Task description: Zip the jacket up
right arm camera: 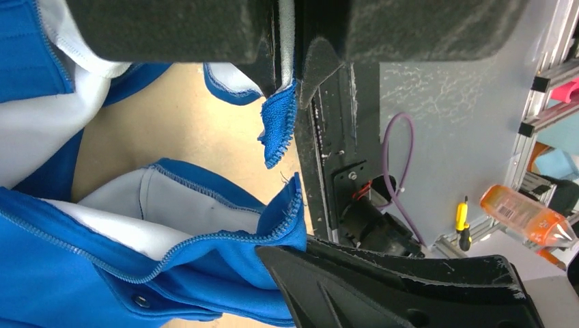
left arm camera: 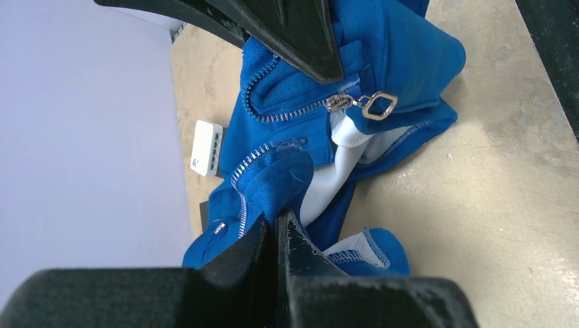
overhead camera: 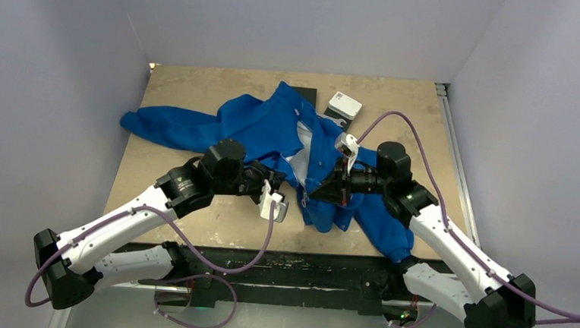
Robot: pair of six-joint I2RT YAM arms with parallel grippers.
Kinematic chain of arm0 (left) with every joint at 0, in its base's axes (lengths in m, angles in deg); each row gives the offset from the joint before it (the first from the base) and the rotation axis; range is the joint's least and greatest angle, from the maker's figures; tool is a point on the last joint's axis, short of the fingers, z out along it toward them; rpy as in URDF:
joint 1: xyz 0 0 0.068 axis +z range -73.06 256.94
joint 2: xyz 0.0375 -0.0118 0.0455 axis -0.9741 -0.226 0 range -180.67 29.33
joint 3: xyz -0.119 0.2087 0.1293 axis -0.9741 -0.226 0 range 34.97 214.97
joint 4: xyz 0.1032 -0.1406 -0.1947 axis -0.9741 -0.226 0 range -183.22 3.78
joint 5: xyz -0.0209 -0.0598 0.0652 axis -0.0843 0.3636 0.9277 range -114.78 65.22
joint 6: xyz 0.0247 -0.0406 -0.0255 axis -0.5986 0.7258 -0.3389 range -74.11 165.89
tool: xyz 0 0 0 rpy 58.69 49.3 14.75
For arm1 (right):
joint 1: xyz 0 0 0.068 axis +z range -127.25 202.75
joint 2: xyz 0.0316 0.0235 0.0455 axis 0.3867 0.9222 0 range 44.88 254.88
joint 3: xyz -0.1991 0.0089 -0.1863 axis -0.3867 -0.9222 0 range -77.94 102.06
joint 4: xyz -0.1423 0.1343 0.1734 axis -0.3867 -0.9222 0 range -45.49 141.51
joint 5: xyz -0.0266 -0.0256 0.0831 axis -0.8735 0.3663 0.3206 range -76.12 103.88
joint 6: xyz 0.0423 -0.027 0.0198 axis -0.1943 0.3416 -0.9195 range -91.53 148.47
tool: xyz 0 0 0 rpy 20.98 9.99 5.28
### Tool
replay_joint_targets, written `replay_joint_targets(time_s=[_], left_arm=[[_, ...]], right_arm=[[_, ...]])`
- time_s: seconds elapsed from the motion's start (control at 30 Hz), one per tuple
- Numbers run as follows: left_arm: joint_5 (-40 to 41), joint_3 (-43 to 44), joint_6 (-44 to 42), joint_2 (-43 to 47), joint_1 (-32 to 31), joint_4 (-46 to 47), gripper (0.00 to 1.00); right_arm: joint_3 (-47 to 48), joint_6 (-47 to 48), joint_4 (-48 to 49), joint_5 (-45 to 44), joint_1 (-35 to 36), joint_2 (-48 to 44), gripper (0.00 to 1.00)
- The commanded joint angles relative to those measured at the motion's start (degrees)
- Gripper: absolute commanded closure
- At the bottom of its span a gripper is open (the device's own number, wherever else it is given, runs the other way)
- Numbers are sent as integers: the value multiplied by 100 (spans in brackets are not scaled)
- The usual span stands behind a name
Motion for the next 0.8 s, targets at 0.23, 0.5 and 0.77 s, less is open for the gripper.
replay_joint_targets(time_s=[0.23, 0.5, 0.77], left_arm=[[-343, 74, 333, 311, 19, 603, 100], [89, -2, 1123, 320, 17, 1239, 100], [-64, 44, 967, 356, 18, 1058, 100]], right_arm=[[-42, -484, 1382, 374, 32, -345, 100], [-249, -552, 1893, 141, 32, -595, 100], [-689, -622, 2700, 931, 19, -850, 100]])
